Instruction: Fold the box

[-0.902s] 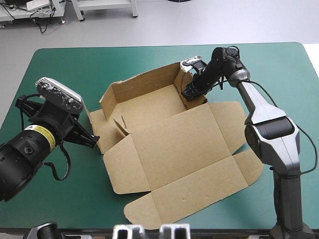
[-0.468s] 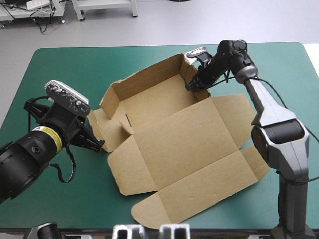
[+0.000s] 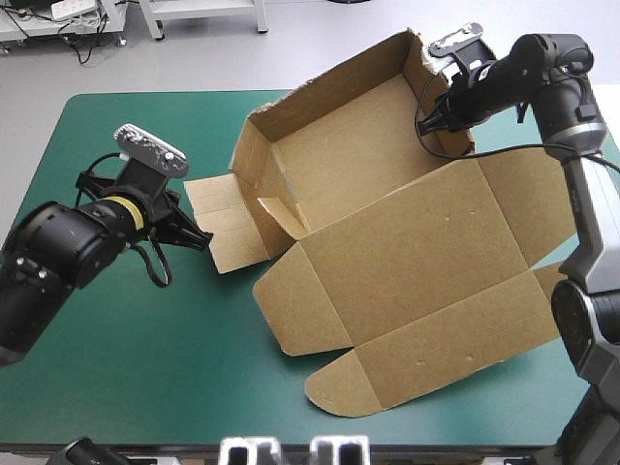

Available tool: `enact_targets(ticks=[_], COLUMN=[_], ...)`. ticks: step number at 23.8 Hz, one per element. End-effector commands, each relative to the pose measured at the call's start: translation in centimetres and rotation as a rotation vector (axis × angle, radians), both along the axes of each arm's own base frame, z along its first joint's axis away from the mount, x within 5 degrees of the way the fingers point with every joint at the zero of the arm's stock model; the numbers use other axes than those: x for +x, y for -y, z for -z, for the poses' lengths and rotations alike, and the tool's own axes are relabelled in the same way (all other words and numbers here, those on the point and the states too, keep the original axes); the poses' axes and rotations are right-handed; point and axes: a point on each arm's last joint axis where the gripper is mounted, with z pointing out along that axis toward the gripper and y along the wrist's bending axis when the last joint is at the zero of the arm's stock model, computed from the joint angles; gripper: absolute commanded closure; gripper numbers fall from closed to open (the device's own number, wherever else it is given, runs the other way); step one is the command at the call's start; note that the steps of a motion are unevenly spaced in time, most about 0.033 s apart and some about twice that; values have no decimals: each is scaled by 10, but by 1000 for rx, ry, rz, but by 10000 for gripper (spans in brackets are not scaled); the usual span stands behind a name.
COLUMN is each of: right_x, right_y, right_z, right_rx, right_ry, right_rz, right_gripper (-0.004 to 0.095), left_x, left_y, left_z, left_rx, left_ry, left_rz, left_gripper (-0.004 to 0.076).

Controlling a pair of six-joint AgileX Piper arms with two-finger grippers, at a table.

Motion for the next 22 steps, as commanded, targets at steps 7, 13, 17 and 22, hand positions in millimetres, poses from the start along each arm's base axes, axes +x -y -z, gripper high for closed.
enact_targets(ticks=[7,13,17,22], right_x=[-22,-42,-62,-80], right_y=[25,58,60,54], right_z=[-19,-50,-70,-87], right_rx=[113,303,320,358], right_ry=[16,111,177,229], right_rz=[3,3,-12,-49], right_gripper=[932,932,932,932], left_x=[44,63,86,107], left_y=[-100,-146,-155,-158], left_z=[-4,10,37,60], left_rx=[-302,-688,-795,-951], left_ry=[70,32,-58,-125], left_rz=[-171,-80,-15,84], left_gripper=[710,697,563,370])
